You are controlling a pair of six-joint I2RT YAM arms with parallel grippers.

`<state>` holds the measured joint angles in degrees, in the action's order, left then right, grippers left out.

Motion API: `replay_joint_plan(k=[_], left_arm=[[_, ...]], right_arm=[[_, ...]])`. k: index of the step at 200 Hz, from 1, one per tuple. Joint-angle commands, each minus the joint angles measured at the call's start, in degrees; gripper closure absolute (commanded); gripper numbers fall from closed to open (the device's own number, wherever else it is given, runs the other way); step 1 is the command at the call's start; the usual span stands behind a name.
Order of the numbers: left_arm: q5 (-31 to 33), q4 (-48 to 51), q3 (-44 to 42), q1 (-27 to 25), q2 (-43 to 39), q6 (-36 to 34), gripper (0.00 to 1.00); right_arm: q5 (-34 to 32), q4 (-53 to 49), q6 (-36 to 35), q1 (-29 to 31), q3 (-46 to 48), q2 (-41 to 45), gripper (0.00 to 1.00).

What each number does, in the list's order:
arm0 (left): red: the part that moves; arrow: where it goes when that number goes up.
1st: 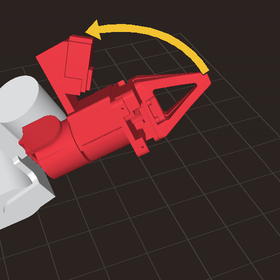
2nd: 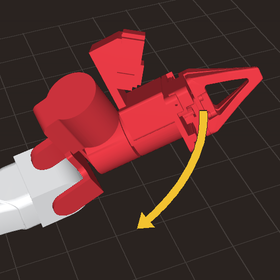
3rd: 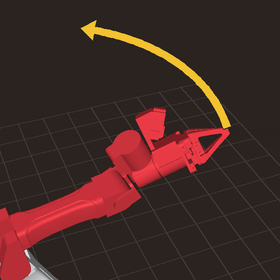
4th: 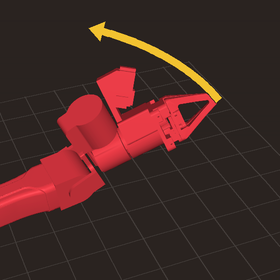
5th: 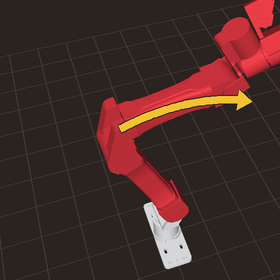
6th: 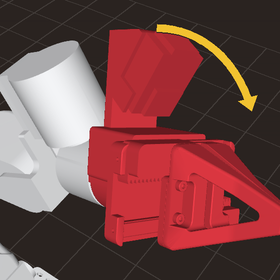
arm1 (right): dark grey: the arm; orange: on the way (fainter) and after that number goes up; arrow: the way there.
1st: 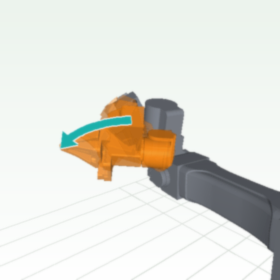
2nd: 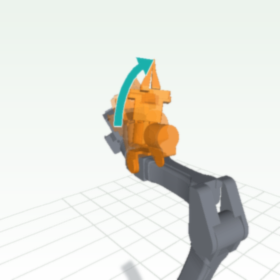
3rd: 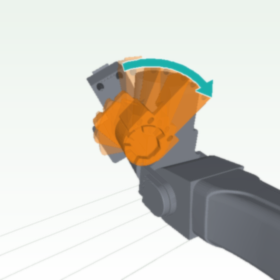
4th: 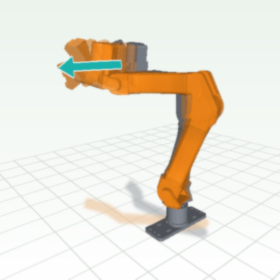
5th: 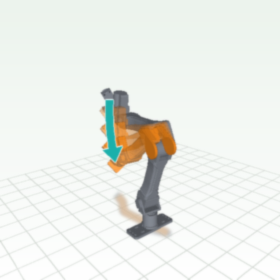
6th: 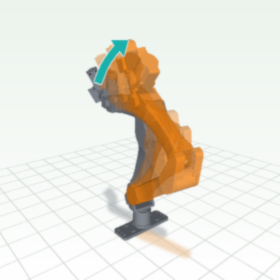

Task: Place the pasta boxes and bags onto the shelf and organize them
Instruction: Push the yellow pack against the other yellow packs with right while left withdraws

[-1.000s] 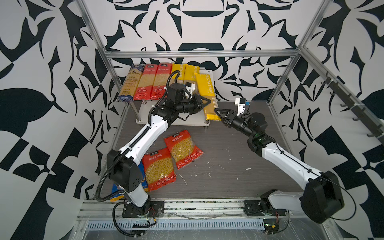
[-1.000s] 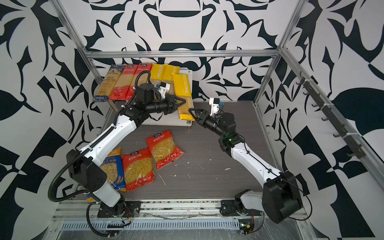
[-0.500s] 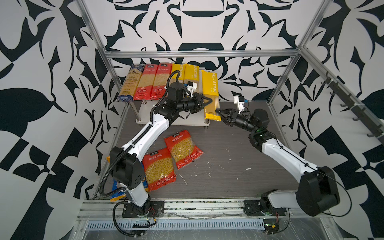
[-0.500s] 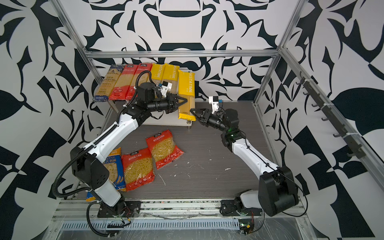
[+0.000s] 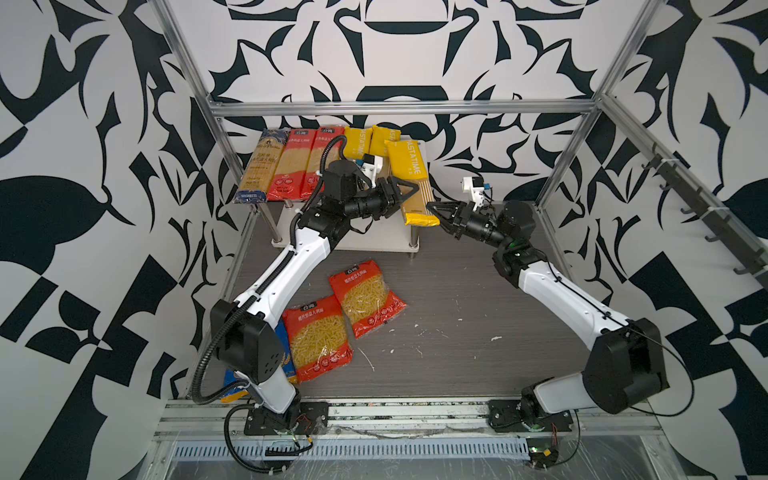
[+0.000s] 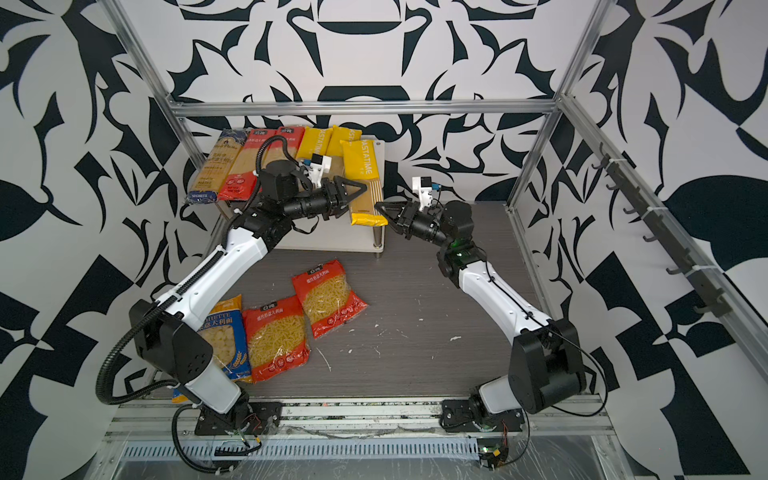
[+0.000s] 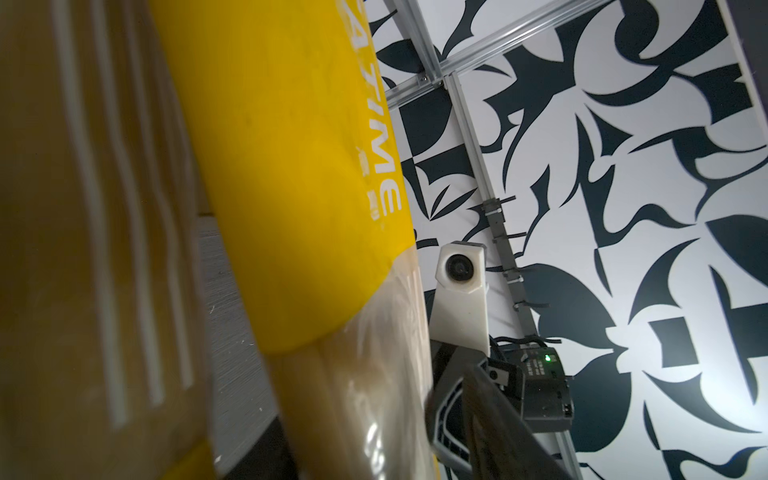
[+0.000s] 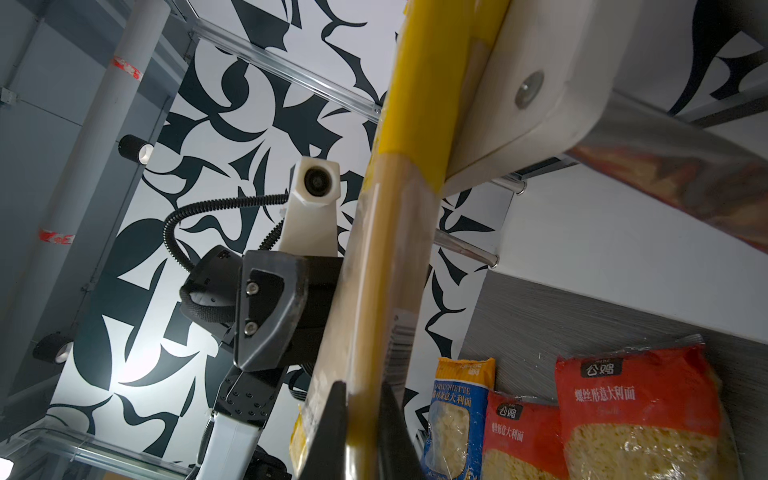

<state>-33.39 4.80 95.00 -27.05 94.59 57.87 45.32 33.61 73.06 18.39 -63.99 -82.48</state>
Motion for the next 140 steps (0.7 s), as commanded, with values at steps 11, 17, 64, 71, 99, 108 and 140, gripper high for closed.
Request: replay_joint_plan(k=[11,17,64,71,99,108,140], left_arm=[[0.92,-0.07,-0.08,1.32,-3.31,-2.32,0.39],[1.31,0.77,0.11,1.30,-3.48,-2.77,0.38],[3.19,2.67,-3.26,1.43,-7.09,-3.99,0.34],[3.56,2.61,-4.38,1.42,-7.95,-3.99,0.34],[5.18,2.23,-10.26,1.36,-13.02,-3.99,0.34],[5.69,2.29,-12.45,1.35,-14.84,-4.07,0.33],[11.58,5.53,-20.72,0.25,-21.10,-7.10,0.33]], right_arm=[[-4.04,9.17,1.42,-0.64,-4.28,1.09,1.00],[-5.25,8.93,1.40,-0.69,-4.01,1.45,1.00],[-13.92,-1.89,-5.58,0.06,-6.87,2.73,1.00],[-14.63,-2.23,-5.31,0.09,-7.26,2.36,1.00],[-15.61,-8.53,-7.14,0.06,-11.80,0.45,1.00],[-15.61,-10.30,-7.69,0.13,-13.45,-0.18,1.00],[-16.03,-18.41,-9.50,0.19,-19.62,-2.77,1.00]])
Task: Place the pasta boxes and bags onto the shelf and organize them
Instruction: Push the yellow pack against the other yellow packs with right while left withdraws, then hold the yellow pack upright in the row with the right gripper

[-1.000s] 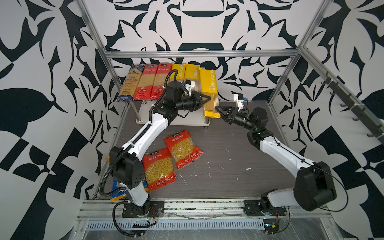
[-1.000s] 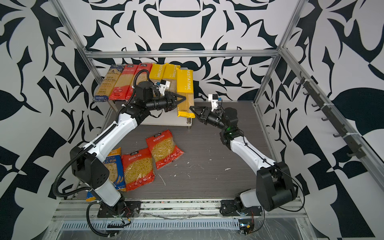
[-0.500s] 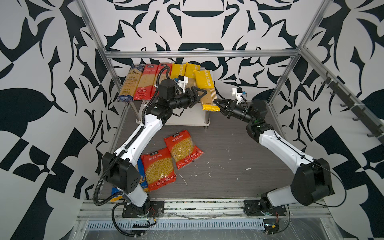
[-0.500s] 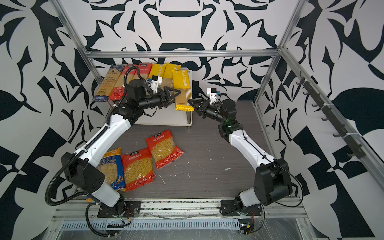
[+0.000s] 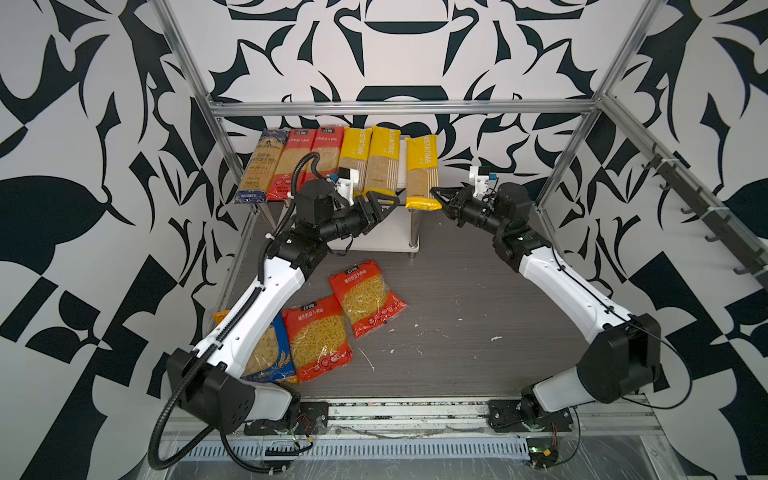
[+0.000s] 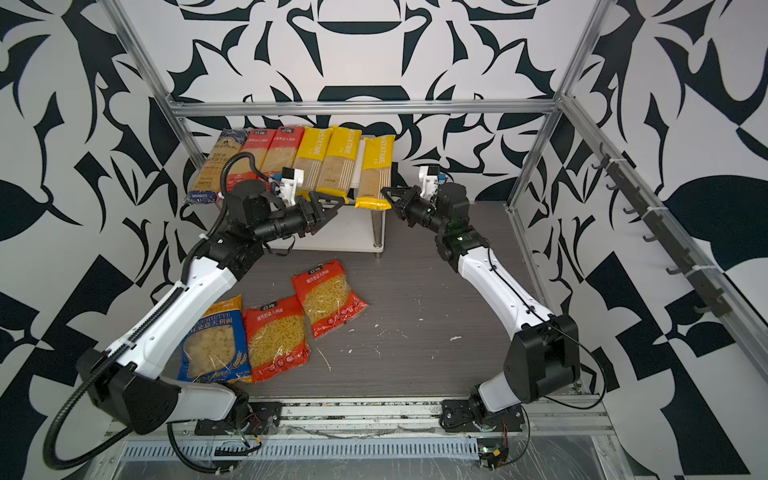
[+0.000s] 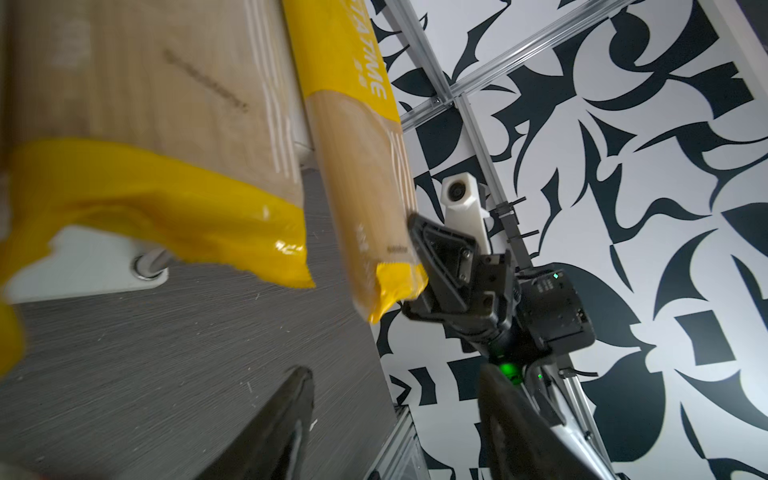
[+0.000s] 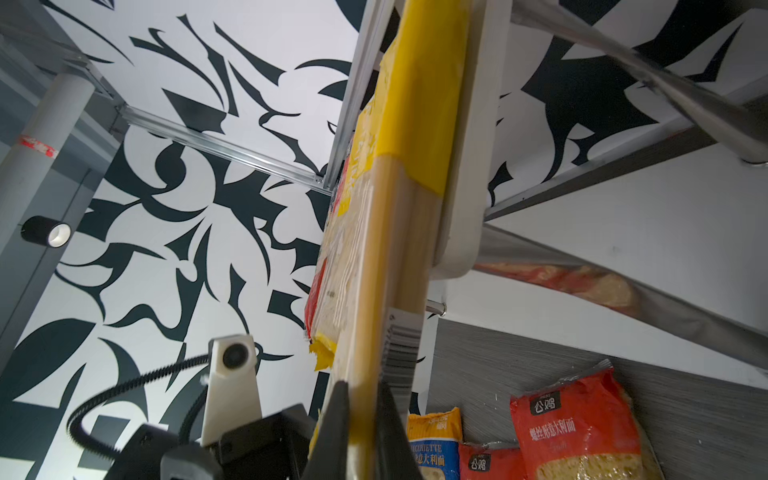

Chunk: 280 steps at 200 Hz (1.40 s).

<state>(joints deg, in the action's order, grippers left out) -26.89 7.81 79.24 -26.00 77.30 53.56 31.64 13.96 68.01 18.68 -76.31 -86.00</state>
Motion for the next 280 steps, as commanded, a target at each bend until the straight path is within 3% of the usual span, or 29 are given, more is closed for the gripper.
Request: replay_joint_plan(k=[1,68,158,162,183,212,237,280], left_arm=[[5.27,2.53,-5.23,-0.80,-4.78,-2.86,0.33],[10.13,1.98,-18.59,-4.14,-10.59,-2.41,0.33],[10.55,1.06,-18.41,-5.14,-9.86,-2.39,0.33],[10.55,1.06,-18.42,-5.16,-9.88,-2.32,0.33],[10.55,1.06,-19.19,-5.28,-9.88,-2.32,0.33],[10.90,1.11,-20.58,-5.53,-10.10,-2.37,0.33],[11.59,1.22,-22.51,-5.73,-10.69,-2.37,0.33],[13.21,2.13,-26.24,-5.79,-12.46,-2.49,0.33]], right_arm=[[-2.36,1.02,-4.46,-0.07,-7.41,0.66,1.00],[0.21,-5.29,-5.93,2.15,-14.55,-5.18,1.00],[3.32,-10.33,-7.42,2.24,-20.01,-9.36,1.00],[3.42,-10.77,-7.75,2.20,-20.03,-9.32,0.98],[4.30,-11.14,-8.15,1.81,-18.96,-8.14,0.66],[4.57,-11.14,-8.68,1.20,-15.98,-5.02,0.43],[5.16,-11.63,-9.34,1.01,-12.63,-1.88,0.35],[4.84,-12.02,-10.43,0.92,-3.63,4.62,0.34]])
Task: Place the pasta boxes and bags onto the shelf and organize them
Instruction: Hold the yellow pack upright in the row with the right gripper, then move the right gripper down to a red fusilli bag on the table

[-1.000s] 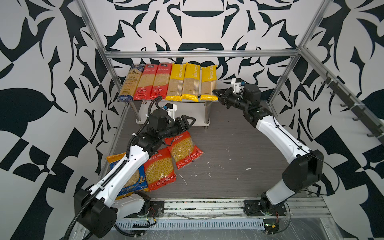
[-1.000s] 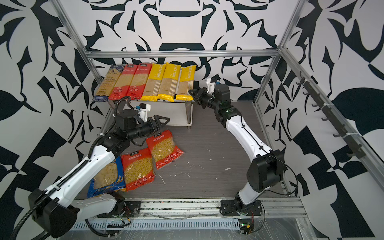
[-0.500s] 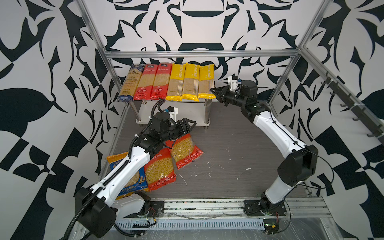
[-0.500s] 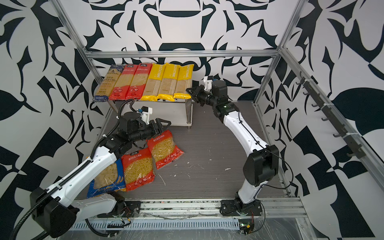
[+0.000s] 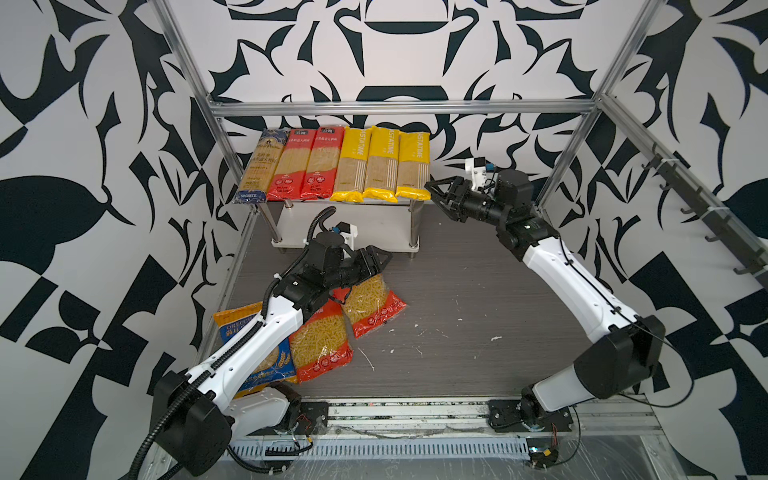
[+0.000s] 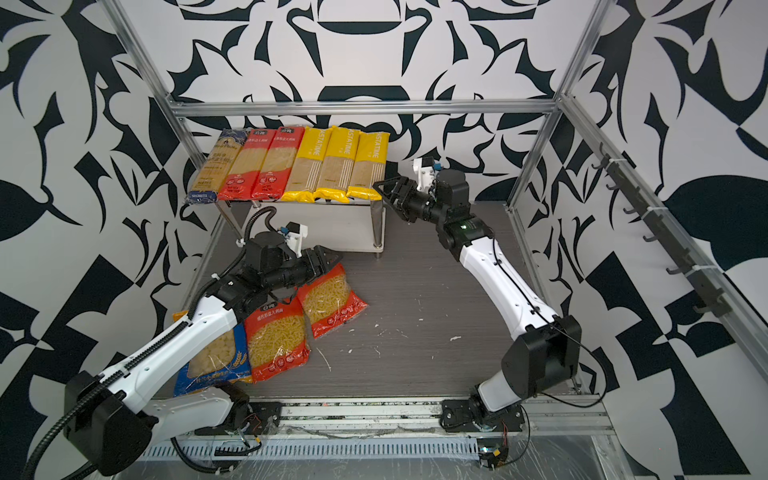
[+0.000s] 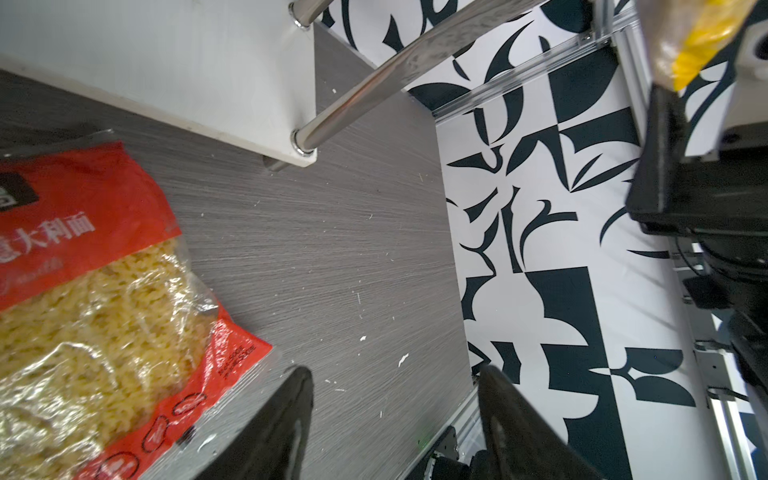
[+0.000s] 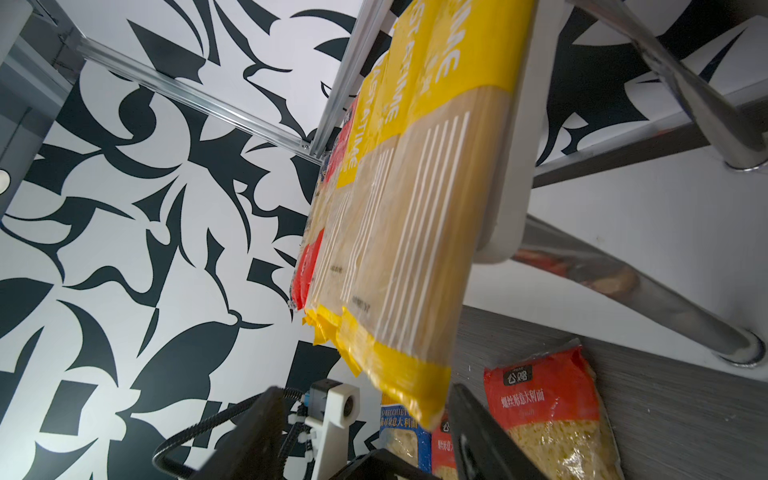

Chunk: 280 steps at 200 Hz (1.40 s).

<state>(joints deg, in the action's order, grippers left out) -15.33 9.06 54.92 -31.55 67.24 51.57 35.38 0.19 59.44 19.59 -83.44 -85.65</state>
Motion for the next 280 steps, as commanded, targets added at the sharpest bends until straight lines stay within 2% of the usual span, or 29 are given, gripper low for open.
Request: replay_joint_plan(k=[1,26,61,82,99,125,160,200,242,254,280], left_arm=[[1.68,0.92,-2.01,-0.25,-2.44,-0.51,0.33],[2.61,0.95,-4.53,-0.27,-3.64,-0.36,0.33],[6.36,2.30,-9.83,-0.26,-6.02,0.10,0.33],[9.53,5.17,-13.04,-0.18,-7.62,-0.06,0.32],[12.43,7.48,-15.82,-0.19,-9.61,-0.33,0.31],[15.60,8.63,-20.55,-0.01,-12.61,0.09,0.27],[15.15,7.52,-24.39,1.04,-12.41,1.46,0.24],[14.76,4.39,-24.99,1.16,-9.07,1.40,0.24],[14.10,2.11,-25.38,1.16,-7.15,1.78,0.24],[14.33,2.01,-25.30,1.22,-7.28,1.78,0.24],[14.67,1.67,-25.12,1.15,-7.65,1.78,0.24]], right_arm=[[1.06,1.75,-1.87,0.05,3.74,4.40,0.34],[-1.41,1.67,-2.49,0.16,11.33,9.25,0.34],[-11.74,5.61,-2.32,5.55,30.57,17.34,0.39],[-15.52,8.16,-1.78,10.88,38.78,16.36,0.42],[-19.77,8.04,-3.76,15.45,41.42,13.76,0.42],[-24.85,3.99,-9.63,19.81,39.76,7.54,0.42],[-28.88,-2.00,-17.71,22.84,33.01,-1.81,0.39],[-28.36,-3.50,-21.98,23.16,27.39,-9.21,0.38],[-24.56,-3.26,-23.74,23.51,23.68,-14.63,0.38],[-23.69,-3.22,-24.11,23.73,23.02,-15.78,0.41],[-21.29,-1.42,-23.55,23.99,22.98,-17.14,0.57]])
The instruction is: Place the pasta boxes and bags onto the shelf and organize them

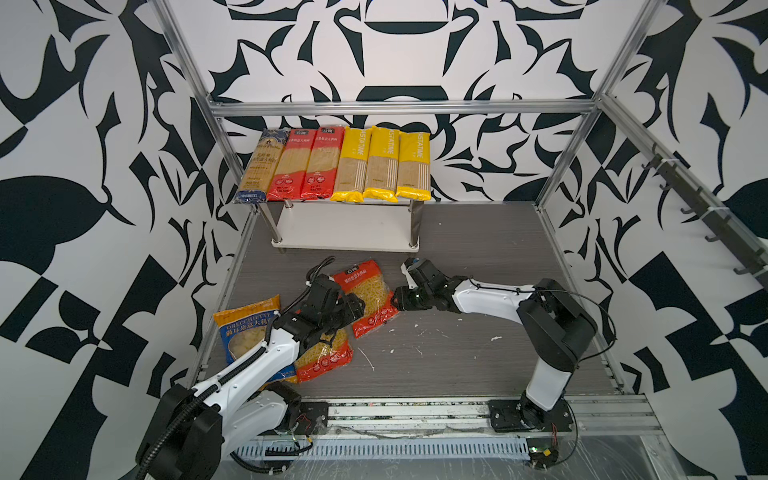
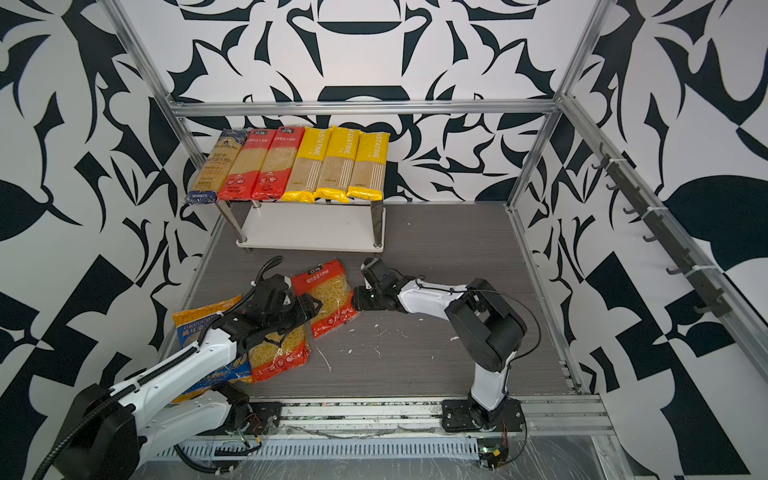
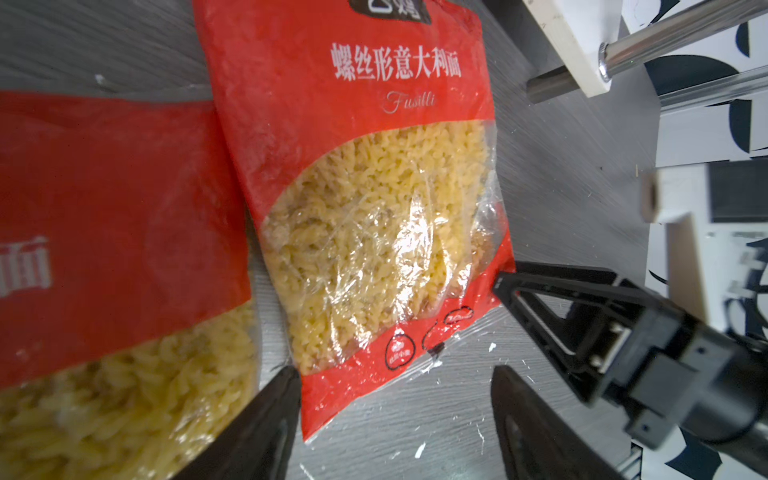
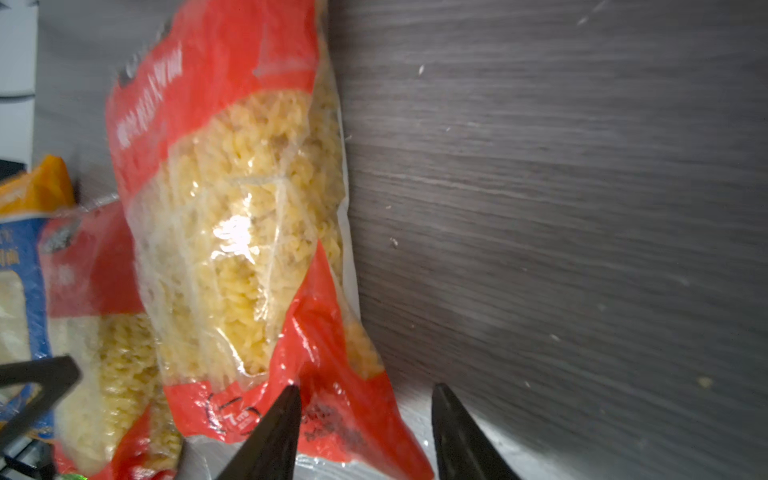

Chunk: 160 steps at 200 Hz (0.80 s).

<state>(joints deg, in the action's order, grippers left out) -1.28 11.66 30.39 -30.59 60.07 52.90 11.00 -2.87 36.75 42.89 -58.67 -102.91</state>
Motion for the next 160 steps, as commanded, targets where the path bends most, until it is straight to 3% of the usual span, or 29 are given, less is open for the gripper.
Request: replay_joint_plan(k=[1,41,83,160], left_arm=[[0.64,-0.94,-0.60,0.18,-0.48,0.44,0.24],[0.87,-0.16,0.11,0.18,-0.93,0.26,0.24],[0.80,0.93,1.15,0.22,-1.35,-0.53,0.24],[-1.49,-1.97,3.92,-0.16,3.60,-0.61,0.24]], right_arm=[[3.11,1.64,-0.84,0.70,-1.74,0.10,0.58],[3.15,5.24,2.23,0.77,2.45,2.49,0.84],[-0.61,6.39,5.11,0.65,9.06,8.07,0.99],[-7.72,0.29,14.44,0.26,26.66,26.15,1.00]])
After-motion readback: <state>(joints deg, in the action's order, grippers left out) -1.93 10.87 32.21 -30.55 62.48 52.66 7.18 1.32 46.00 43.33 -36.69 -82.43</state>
